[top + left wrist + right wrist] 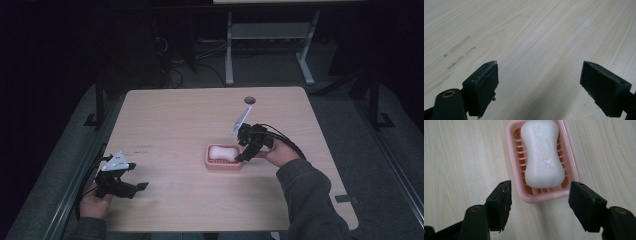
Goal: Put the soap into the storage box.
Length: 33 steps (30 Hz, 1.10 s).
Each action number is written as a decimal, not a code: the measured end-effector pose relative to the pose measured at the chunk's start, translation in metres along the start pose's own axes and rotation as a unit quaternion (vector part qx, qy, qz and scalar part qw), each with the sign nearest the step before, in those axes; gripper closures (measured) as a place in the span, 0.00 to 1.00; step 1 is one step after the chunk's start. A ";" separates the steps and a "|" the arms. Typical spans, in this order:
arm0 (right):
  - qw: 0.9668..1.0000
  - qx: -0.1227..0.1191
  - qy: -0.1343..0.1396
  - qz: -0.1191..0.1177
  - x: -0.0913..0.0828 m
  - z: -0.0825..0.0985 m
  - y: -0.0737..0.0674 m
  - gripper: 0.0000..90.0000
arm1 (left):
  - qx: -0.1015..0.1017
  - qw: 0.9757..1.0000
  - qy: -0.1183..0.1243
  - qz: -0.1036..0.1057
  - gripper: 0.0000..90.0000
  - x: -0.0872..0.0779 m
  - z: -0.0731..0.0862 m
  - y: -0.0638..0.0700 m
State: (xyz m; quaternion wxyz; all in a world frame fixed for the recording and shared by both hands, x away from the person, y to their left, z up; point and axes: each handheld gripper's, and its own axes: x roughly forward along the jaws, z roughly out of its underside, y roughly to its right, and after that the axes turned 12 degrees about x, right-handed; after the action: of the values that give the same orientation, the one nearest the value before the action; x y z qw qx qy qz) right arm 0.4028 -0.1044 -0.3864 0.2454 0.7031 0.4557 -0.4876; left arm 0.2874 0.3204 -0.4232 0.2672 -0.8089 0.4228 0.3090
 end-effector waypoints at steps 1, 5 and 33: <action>1.000 0.003 0.000 -0.001 0.000 0.001 0.000 0.39 | -0.001 1.000 -0.001 0.000 0.17 0.000 0.000 0.000; 1.000 0.003 0.005 0.000 -0.002 0.006 -0.001 0.39 | 0.000 1.000 -0.001 0.000 0.17 0.000 0.000 0.000; 1.000 0.013 0.010 0.003 -0.010 0.029 -0.008 0.36 | 0.000 1.000 -0.001 0.000 0.17 0.001 0.000 0.000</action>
State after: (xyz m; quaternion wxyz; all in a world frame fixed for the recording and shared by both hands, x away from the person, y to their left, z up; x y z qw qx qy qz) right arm 0.3814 -0.1279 -0.3884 0.2335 0.7123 0.4496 -0.4858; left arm 0.2874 0.3200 -0.4240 0.2676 -0.8088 0.4221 0.3100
